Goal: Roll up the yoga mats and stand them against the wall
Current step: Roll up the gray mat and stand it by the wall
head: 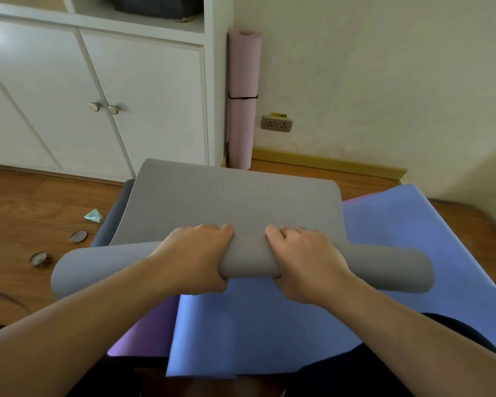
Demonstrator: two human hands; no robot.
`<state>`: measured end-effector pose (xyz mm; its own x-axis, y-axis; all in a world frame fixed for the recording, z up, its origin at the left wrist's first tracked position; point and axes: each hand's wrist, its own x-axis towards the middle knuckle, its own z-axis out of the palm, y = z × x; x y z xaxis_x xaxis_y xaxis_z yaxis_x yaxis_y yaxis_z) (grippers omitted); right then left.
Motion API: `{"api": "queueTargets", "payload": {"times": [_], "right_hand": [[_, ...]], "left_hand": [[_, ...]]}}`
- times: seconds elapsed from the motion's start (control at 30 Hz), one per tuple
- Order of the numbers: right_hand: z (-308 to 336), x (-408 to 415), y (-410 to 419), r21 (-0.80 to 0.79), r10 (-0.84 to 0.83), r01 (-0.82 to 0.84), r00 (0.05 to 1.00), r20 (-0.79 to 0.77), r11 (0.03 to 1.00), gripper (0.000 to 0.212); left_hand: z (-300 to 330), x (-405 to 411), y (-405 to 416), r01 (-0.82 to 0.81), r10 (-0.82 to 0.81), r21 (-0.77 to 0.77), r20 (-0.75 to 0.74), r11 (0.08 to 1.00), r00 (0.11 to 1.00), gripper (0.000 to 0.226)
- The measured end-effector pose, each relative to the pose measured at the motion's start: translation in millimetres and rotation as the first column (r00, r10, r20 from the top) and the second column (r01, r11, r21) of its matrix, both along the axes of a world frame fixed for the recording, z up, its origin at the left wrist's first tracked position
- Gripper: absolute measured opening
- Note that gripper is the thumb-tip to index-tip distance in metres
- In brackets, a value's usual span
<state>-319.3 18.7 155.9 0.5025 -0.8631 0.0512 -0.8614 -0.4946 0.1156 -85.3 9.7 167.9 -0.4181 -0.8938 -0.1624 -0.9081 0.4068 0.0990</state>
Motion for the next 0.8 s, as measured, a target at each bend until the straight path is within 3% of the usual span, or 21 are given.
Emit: {"api": "queueTargets", "payload": {"times": [0.13,0.33,0.47,0.63,0.8], "right_hand": [[5.6,-1.4,0.3,0.06,-0.046,0.043,0.998,0.05,0.997,0.047],[-0.4,1.7,3.2,-0.056,-0.005,0.005,1.0,0.009,0.998,0.086],[-1.1,4.2,1.1,-0.007,-0.001,0.0,1.0,-0.029,1.0,0.069],[3.0,2.2,1.6,0.043,-0.036,0.034,0.999,0.034,0.998,0.058],[2.4,0.4,2.2,-0.048,0.002,-0.001,1.0,0.021,0.999,0.084]], "left_hand": [[-5.7,-6.7,1.5,0.049,-0.042,-0.182,0.046,0.982,0.998,0.048],[5.8,1.0,-7.7,-0.008,0.009,-0.028,0.02,1.0,1.0,0.05],[1.0,2.7,-3.1,0.007,-0.007,-0.001,-0.026,1.0,1.0,0.055],[-7.1,-6.5,0.4,0.058,-0.049,-0.244,0.041,0.968,0.998,0.049],[5.3,-0.2,-7.2,-0.006,0.009,-0.086,0.026,0.996,1.0,0.052]]}}
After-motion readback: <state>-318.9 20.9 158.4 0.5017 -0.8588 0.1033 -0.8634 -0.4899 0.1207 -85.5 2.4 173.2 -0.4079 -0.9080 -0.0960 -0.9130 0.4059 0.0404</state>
